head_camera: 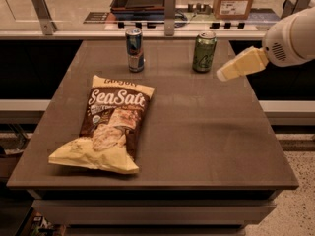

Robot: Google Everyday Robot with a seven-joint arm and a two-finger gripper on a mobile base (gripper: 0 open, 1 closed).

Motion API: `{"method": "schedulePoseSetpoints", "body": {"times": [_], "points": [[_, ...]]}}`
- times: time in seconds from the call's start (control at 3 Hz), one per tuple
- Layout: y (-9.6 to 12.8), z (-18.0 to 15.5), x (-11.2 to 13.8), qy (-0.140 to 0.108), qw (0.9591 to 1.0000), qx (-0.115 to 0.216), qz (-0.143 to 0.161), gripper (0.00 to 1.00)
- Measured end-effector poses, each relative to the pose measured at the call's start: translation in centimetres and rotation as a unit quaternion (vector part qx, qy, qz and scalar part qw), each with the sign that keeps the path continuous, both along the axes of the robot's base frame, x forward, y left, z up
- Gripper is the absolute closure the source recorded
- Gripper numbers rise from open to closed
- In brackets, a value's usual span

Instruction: Knock green can over

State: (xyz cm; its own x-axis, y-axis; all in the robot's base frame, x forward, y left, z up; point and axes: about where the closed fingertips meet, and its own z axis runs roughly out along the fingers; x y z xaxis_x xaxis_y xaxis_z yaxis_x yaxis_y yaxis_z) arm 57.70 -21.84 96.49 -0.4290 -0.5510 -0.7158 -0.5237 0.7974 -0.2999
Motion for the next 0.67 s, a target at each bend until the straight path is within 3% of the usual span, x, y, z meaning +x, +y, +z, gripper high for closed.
{"method": "schedulePoseSetpoints", "body": {"times": [0.33,0.67], "points": [[1.11,-0.88,2.62,-0.031,0.9991,0.030,0.002,0.00],[1.12,-0.88,2.62,-0.031,0.9991,0.030,0.002,0.00]]}}
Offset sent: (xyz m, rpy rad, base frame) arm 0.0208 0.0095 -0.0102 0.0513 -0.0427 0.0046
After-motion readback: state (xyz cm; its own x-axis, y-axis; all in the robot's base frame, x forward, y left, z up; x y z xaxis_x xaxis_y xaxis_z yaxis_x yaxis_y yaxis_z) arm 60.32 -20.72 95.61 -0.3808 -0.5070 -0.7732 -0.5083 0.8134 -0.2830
